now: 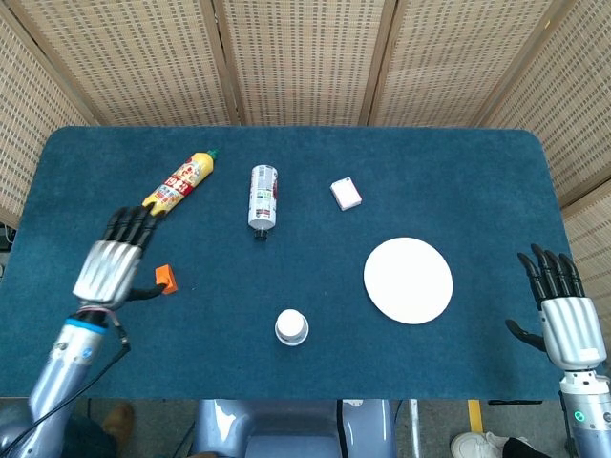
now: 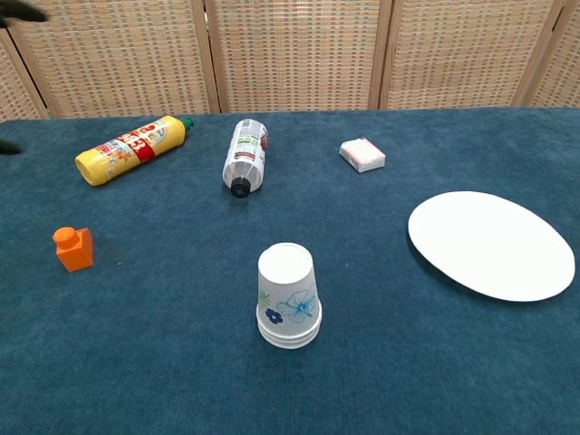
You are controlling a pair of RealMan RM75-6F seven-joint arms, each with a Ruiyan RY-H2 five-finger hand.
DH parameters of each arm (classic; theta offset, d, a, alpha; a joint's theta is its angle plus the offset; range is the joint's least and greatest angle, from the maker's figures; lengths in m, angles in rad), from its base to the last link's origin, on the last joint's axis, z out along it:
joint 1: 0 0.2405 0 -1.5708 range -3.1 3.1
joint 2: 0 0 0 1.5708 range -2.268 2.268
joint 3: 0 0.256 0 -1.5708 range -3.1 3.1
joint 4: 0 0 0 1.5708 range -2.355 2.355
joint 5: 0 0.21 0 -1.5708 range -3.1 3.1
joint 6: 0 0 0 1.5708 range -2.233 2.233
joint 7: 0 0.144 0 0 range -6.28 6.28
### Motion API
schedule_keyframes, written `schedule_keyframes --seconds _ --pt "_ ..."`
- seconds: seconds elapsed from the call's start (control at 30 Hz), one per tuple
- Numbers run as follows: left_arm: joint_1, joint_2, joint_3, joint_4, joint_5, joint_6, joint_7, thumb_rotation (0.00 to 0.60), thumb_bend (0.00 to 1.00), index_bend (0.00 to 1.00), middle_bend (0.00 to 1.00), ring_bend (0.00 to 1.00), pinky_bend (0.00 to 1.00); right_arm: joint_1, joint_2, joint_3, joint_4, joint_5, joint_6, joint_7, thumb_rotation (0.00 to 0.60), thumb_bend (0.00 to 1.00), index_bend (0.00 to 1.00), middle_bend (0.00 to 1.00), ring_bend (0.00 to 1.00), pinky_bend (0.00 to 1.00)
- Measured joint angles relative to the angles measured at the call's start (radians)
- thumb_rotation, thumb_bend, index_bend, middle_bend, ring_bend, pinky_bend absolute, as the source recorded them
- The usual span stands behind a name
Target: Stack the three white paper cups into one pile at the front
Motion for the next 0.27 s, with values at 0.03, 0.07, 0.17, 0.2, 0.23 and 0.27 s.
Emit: schedule_keyframes --seconds 0.03,0.07,0.17,0.2,0.23,0.27 --pt "0.061 0.004 0.019 0.021 0.016 0.048 -0.045 0.6 0.0 0.0 0.0 0.0 0.0 -0.001 0.0 0.0 -0.002 0.003 0.0 -0.012 0.6 0.0 0.01 0.0 0.0 0.0" --pt "0.104 0.006 0.033 0.039 0.027 0.083 -0.079 0.6 0.0 0.0 0.0 0.0 0.0 -0.003 0.001 0.001 -0.005 0.007 -0.001 -0.028 0.6 0.0 0.01 0.0 0.0 0.0" --pt "0.219 0.009 0.073 0.109 0.058 0.163 -0.166 0.6 0.0 0.0 0.0 0.0 0.0 -0.005 0.0 0.001 -0.013 0.017 -0.006 -0.06 0.6 0.0 0.0 0.0 0.0 0.0" --pt "0.244 0.008 0.083 0.13 0.067 0.176 -0.183 0.6 0.0 0.0 0.0 0.0 0.0 -0.006 0.0 0.001 -0.015 0.019 -0.009 -0.067 0.6 0.0 0.0 0.0 0.0 0.0" --pt "0.27 0.007 0.092 0.157 0.081 0.186 -0.204 0.6 0.0 0.0 0.0 0.0 0.0 -0.006 -0.001 0.001 -0.016 0.02 -0.011 -0.073 0.6 0.0 0.0 0.0 0.0 0.0" --pt "0.286 0.005 0.097 0.176 0.091 0.19 -0.218 0.6 0.0 0.0 0.0 0.0 0.0 -0.005 -0.002 0.001 -0.017 0.022 -0.015 -0.08 0.6 0.0 0.0 0.0 0.0 0.0"
